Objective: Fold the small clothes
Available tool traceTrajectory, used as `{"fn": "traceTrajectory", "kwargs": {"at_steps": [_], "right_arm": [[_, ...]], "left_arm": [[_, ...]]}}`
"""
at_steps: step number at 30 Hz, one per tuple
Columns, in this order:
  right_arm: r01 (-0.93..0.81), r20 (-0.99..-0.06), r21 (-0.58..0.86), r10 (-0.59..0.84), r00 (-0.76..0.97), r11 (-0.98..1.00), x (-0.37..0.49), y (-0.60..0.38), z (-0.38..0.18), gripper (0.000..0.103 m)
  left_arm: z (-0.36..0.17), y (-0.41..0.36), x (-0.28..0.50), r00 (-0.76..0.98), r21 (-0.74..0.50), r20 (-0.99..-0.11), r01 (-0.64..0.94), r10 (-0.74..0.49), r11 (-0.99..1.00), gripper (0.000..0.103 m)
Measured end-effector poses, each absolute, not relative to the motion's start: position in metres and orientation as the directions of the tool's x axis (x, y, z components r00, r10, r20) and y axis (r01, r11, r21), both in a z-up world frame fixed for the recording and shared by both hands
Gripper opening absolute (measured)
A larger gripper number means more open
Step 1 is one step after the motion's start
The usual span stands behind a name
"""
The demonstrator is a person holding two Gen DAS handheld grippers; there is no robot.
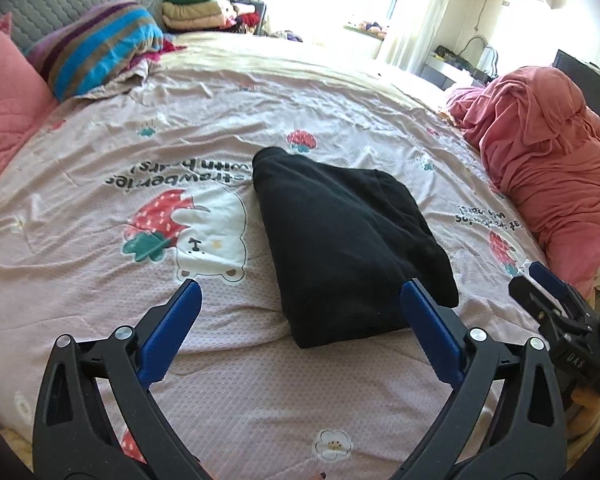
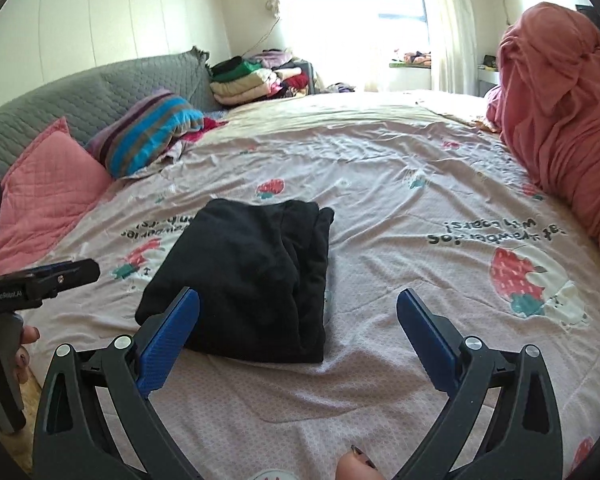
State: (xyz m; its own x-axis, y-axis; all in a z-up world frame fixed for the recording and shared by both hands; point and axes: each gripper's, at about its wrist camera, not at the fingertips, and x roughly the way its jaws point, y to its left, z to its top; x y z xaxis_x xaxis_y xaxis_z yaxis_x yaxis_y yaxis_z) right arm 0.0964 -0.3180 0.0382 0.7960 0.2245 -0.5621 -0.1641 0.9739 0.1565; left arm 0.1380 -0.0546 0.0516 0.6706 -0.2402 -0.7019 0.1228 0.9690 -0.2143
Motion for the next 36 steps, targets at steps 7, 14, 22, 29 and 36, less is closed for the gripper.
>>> {"fn": "traceTrajectory", "kwargs": {"at_steps": [7,14,22,29,36], "right_arm": [[-0.147,-0.517,0.122,0.189,0.835,0.982,0.070,-0.314,0.048,0.098],[-0.139,-0.481,0.045,0.143,0.865,0.989,0.041,-0.298,0.048,0.098],[-0.141,-0.533,0.094,0.170,0.829,0.985,0.026,-0.289,0.022,0.099],[-0.119,-0.609,0.106,0.159,0.777,0.987,0.020,-0.275,-0.005,0.099],[-0.119,-0.630,0.048,0.122,0.767,0.992,0.018,-0.263,-0.018,0.099]], "left_arm": [[0.054,-0.047,0.111,0.705,-0.192,-0.673,0.124,-0.223,0.973,0.094],[0.050,-0.035,0.084,0.729,-0.187,-0.651,0.116,-0.212,0.975,0.094],[0.029,-0.026,0.066,0.717,-0.172,-0.670,0.102,-0.192,0.980,0.094],[0.010,-0.024,0.056,0.699,-0.181,-0.689,0.089,-0.191,0.979,0.094],[-0.003,-0.023,0.053,0.682,-0.176,-0.710,0.070,-0.176,0.982,0.094]]}}
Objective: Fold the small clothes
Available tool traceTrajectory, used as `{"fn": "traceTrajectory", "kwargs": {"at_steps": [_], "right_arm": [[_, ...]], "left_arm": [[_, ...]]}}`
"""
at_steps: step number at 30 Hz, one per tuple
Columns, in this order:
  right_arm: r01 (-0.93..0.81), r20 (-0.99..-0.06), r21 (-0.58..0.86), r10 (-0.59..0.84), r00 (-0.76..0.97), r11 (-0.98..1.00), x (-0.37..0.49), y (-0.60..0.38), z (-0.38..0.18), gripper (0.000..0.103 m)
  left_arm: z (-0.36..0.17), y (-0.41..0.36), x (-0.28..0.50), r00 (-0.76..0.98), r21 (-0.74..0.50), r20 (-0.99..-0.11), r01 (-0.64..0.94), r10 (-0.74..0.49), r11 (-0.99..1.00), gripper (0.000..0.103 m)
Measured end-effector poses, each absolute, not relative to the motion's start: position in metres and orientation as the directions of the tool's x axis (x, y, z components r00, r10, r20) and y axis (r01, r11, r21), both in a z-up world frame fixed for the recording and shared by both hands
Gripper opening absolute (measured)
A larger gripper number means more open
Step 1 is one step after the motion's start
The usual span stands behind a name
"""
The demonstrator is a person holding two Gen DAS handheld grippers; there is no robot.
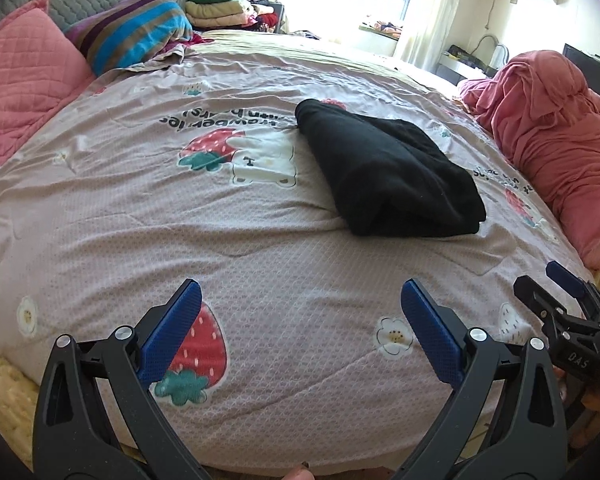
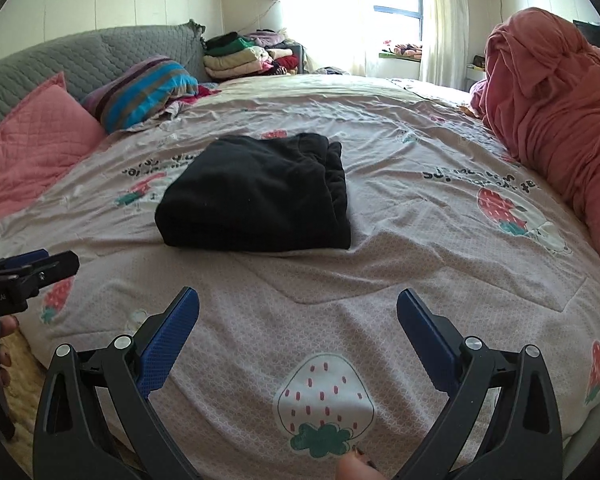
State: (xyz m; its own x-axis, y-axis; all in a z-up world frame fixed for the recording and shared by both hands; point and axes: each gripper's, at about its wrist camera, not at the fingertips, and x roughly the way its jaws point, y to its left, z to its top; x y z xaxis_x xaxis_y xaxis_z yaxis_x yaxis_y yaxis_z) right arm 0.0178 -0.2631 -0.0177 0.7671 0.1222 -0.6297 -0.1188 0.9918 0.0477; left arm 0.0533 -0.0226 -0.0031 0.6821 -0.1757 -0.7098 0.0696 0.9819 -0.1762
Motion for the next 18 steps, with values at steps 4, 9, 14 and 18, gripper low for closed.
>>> {"fn": "traceTrajectory", "kwargs": {"at_steps": [4,9,14,18], "right_arm": [[-0.115,-0.645,0.061,0.127,0.754,0.992,0.0188,-0.2629,-0.0247,0.099],[-0.110,-0.626,0.052,0.118,0.771,0.993,0.0179,-0.2613,-0.0255,0.099],[-0.113,-0.628,0.056,0.123,0.768,0.992,0.0191,-0.2599,-0.0259,0.099],[-0.114,-0.627,0.043,0.116,0.771,0.992,0.0195,-0.2595,-0.0260,0.099]], "left_arm": [[-0.0047,-0.0237,0.0508,0.686,-0.168,-0.708,0.067,-0.167,0.984,0.094],[-0.0057,-0.0228,0.0498,0.688,-0.164,-0.707,0.061,-0.161,0.985,0.094],[-0.0068,-0.0203,0.0507,0.684,-0.157,-0.714,0.050,-0.148,0.986,0.094],[-0.0063,-0.0190,0.0507,0.685,-0.151,-0.716,0.039,-0.136,0.988,0.094]]}}
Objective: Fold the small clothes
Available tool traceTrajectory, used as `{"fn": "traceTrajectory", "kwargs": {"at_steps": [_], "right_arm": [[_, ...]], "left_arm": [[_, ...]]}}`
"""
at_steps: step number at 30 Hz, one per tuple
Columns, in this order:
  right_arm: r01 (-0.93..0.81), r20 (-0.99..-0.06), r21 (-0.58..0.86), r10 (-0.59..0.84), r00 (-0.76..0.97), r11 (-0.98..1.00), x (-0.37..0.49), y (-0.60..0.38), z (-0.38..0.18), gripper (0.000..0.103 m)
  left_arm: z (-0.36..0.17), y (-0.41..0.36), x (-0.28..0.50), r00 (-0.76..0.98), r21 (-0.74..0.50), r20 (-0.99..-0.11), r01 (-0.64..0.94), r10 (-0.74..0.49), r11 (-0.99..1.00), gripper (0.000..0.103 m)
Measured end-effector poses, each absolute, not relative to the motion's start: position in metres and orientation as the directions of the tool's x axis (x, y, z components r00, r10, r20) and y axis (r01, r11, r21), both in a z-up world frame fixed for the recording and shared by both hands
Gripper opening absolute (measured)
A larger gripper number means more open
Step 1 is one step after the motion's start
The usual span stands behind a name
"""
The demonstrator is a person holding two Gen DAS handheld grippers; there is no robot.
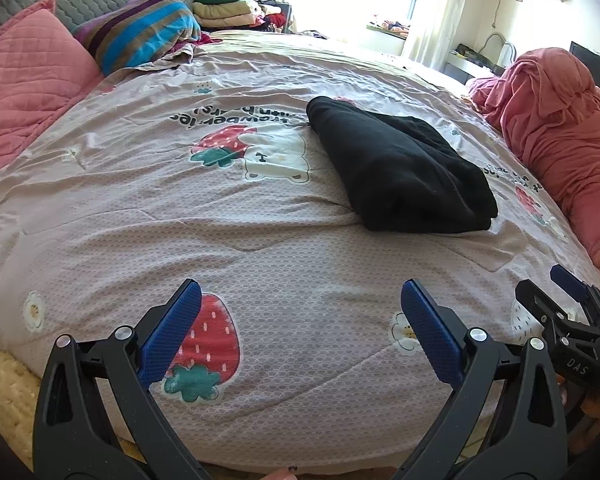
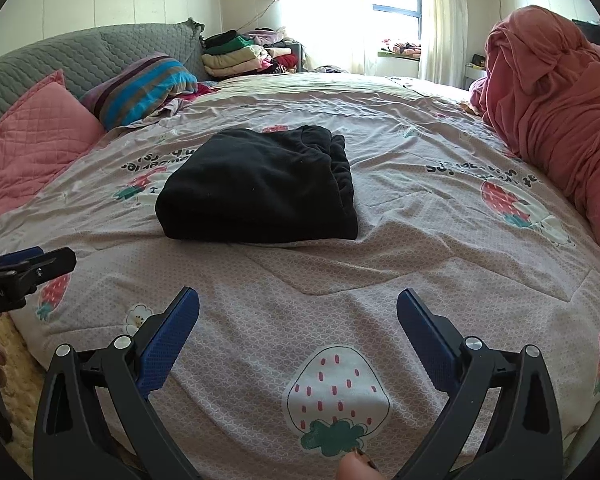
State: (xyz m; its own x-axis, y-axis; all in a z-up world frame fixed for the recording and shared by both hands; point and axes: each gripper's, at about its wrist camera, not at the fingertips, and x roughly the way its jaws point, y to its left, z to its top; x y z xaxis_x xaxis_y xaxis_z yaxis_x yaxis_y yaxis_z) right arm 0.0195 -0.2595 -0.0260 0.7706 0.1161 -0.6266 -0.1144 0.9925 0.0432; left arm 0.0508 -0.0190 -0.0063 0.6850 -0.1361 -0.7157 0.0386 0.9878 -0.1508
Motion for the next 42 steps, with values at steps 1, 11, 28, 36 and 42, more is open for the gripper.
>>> {"fn": "traceTrajectory", "kwargs": {"at_steps": [1,11,28,36,42], "right_arm": [[-0.113,-0.627,0.043,0.115,0.770,0.993,0.0195,-0.2588,-0.0262,0.099],[-0.107,-0.630,0.037,0.107,0.770,0.994,0.0175,-0.2576,-0.0282,0.099],[-0.097,-0.647,0.057,0.111,0.755,0.994,0.0196,-0.2630,-0.0313,0.099],[-0.095,-0.650,0.057,0.109,0.752,0.994,0.0196,-0.2627,-0.0322,0.099],[-0.090,-0.658,0.063,0.109,0.745,0.994,0.0206,-0.2628,-0.0341,0.099]], "left_arm": [[-0.0063,-0.0186,0.0506,0.685,-0.150,-0.716,0.036,-0.134,0.988,0.094],[-0.0057,-0.0178,0.0505,0.687,-0.141,-0.716,0.036,-0.127,0.989,0.094],[-0.0068,-0.0177,0.0509,0.685,-0.125,-0.721,0.024,-0.108,0.992,0.094],[-0.0066,-0.0184,0.0510,0.684,-0.124,-0.721,0.025,-0.107,0.992,0.094],[-0.0074,-0.0164,0.0507,0.684,-0.125,-0.721,0.021,-0.106,0.992,0.094]]}}
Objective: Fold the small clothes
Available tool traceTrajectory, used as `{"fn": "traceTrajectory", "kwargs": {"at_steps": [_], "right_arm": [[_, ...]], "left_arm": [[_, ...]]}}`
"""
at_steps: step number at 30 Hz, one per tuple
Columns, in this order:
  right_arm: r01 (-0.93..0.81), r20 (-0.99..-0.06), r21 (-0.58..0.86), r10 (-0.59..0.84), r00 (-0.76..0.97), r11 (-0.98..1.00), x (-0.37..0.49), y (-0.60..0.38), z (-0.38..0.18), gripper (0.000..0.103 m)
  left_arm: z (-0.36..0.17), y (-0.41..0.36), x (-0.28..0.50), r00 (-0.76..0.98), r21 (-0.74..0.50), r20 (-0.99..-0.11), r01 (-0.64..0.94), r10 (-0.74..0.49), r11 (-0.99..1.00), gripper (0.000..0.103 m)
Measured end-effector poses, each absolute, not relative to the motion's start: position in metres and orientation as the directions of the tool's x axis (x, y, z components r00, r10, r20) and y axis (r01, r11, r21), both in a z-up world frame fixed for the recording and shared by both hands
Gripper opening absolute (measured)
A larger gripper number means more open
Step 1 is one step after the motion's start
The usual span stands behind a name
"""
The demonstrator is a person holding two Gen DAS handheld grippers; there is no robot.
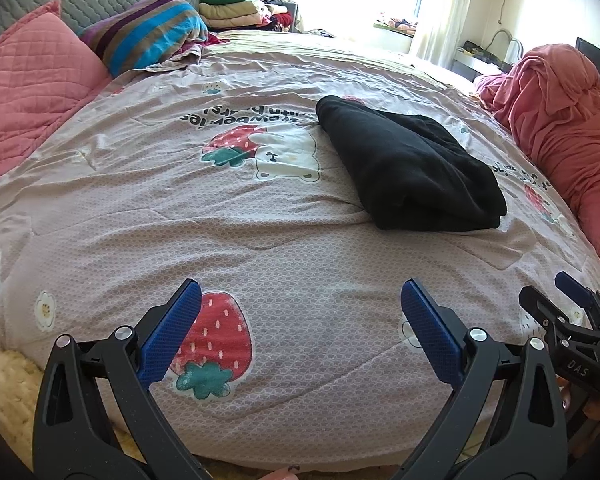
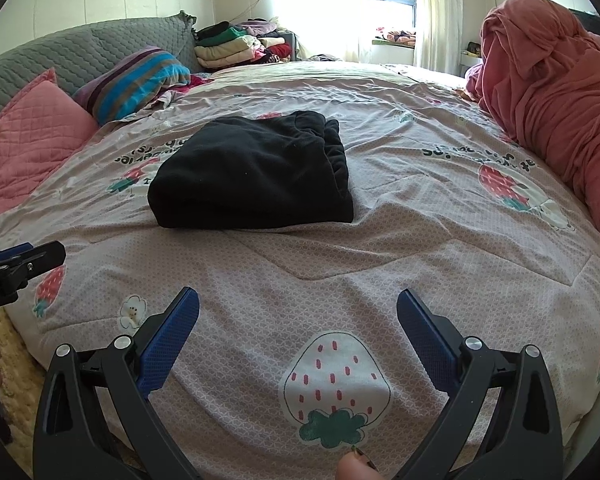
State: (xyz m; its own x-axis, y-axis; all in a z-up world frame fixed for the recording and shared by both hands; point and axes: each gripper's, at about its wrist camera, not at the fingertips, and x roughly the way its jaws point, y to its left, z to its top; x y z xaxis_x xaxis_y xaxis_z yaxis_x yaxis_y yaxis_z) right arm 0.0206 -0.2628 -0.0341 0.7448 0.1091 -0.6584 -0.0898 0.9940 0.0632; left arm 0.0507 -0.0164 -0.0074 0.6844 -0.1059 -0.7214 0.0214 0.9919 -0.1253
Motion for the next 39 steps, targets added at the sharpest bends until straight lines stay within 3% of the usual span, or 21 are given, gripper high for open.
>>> {"fn": "traceTrajectory", "kwargs": {"at_steps": [25,29,34,37,39], "right_arm": [[-0.044,-0.675,0.043,0.061,0.735,0.998,0.022,-0.271,-0.038,0.099],[0.127,-0.657,0.025,-0.079,0.750,0.992,0.012,-0.308,-0.036,0.099],[0.511,-0.682,0.023,-0.360,0.637,0.859,-0.012,-0.426,-0.041,0.098],[0.764,-0.665,-0.042,-0.589,0.460,0.644,-0.049,-0.527,-0.043,0.098],[0.897,-0.642,-0.098,-0.716,0.275,0.432,-0.084,-0.599,-0.048,0.098]], "left_arm": [[-0.010,-0.019,0.049,0.666,-0.089,-0.741,0.025,-0.083,0.996,0.094],[-0.014,-0.016,0.046,0.656,-0.081,-0.751,0.019,-0.074,0.997,0.094],[-0.016,0.046,0.065,0.634,-0.181,-0.770,-0.117,-0.067,0.976,0.094],[-0.011,0.124,0.082,0.634,-0.188,-0.772,-0.299,0.047,0.935,0.094],[-0.007,0.183,0.094,0.606,-0.116,-0.769,-0.442,0.201,0.890,0.094]]}}
